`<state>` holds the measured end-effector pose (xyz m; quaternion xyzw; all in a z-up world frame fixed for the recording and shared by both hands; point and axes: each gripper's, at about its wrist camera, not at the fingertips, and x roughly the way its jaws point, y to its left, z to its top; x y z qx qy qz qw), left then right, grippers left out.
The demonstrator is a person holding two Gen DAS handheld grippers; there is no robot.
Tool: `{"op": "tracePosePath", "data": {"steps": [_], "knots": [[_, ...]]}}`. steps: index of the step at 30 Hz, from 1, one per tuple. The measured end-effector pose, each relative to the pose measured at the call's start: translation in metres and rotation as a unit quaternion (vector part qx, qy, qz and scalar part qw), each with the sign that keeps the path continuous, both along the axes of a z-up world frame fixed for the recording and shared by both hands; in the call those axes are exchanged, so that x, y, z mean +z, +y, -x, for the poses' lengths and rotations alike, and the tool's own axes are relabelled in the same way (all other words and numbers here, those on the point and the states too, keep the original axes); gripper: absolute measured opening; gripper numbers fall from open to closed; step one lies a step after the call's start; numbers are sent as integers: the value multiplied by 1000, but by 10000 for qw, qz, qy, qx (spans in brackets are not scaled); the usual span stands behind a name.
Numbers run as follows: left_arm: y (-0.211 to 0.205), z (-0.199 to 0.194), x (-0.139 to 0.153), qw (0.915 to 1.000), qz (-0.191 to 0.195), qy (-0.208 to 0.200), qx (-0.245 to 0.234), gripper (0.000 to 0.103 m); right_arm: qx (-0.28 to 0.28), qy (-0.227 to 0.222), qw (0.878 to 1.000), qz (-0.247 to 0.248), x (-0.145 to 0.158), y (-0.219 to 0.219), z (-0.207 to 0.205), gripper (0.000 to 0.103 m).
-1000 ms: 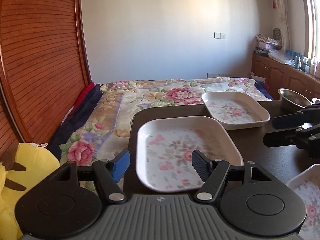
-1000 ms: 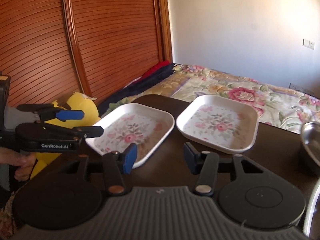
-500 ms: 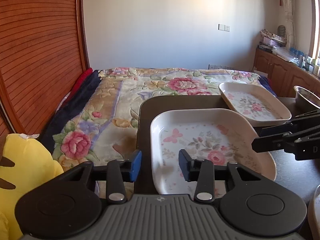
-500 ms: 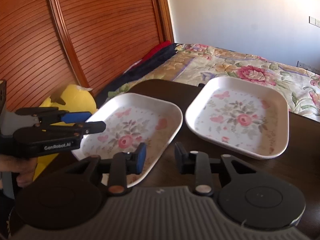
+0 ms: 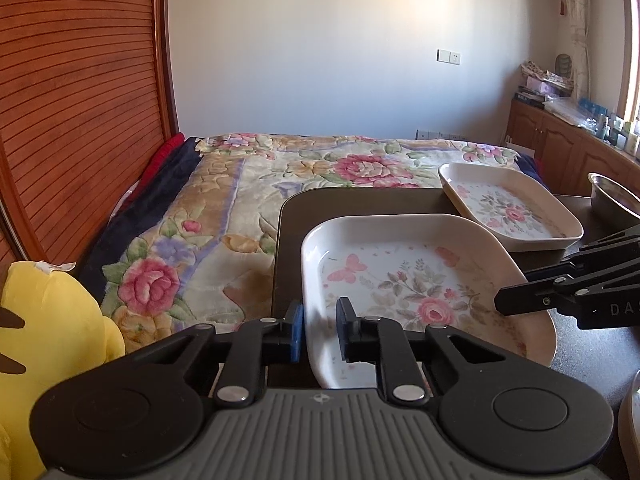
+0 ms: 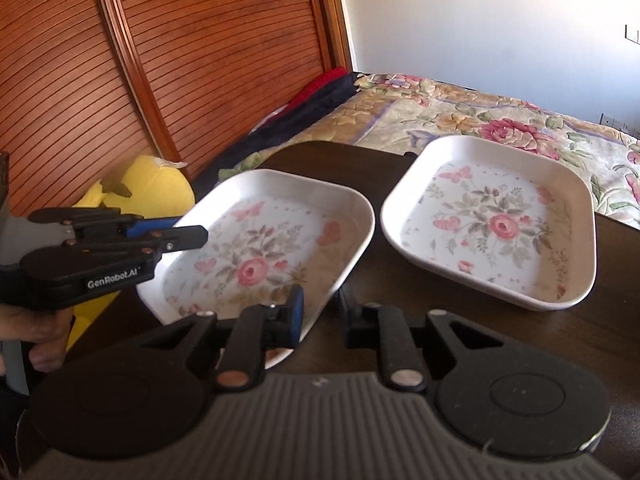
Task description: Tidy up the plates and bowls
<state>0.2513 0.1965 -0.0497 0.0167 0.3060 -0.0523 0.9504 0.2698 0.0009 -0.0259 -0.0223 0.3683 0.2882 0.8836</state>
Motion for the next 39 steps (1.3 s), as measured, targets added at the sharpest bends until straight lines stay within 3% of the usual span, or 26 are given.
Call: {"op": "tracePosePath", "data": {"steps": [7,20,23,28,39], "knots": [[4,-1,-1,9999,139,13,-16,15,-18,5,10000,-5,0,0,-1,20],[-4,2,0,9999,-26,34,94,15,-152,72,9998,-67,-1,-2,-1,18],[-4,7,5,9995,201,208,97,14,-350,194,9991,-155,1,-8,1,18],[-12,28,15,9996,208,162,39,14,-290,294,9986,-316,5,-20,12,18],[-46,76,51,9997,116,-197,-125,14,-315,-231,9985,-384,41,-51,57,18]]}}
